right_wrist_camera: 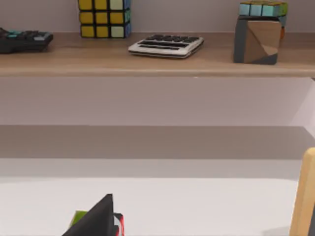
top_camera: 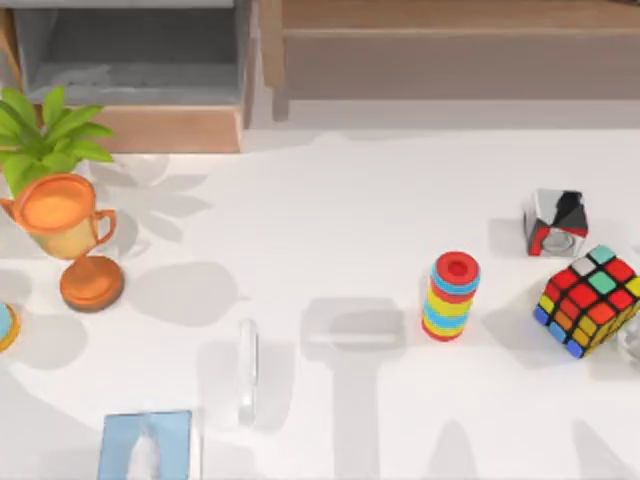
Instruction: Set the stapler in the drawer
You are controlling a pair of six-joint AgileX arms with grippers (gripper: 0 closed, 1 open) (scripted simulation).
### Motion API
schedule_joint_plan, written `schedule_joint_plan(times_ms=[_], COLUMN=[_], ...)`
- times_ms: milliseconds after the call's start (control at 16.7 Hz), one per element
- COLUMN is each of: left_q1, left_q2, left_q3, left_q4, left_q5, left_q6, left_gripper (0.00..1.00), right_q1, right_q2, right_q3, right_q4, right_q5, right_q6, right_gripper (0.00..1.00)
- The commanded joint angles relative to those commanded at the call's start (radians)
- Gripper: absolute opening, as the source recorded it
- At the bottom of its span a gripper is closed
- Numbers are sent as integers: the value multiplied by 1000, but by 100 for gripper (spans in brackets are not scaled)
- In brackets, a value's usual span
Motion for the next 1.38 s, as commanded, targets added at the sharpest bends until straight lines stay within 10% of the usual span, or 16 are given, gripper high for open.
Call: schedule_joint_plan(times_ms=[1380], left_q1=[203], left_q2=[-175], left_q3=[-438], left_q4=[245], left_q5=[204], left_q6=[13], left_gripper=[0], right_q1=[0], right_q2=[0], right_q3=[0], right_q4=[0], right_q5=[0], right_q6=[0], right_gripper=[100])
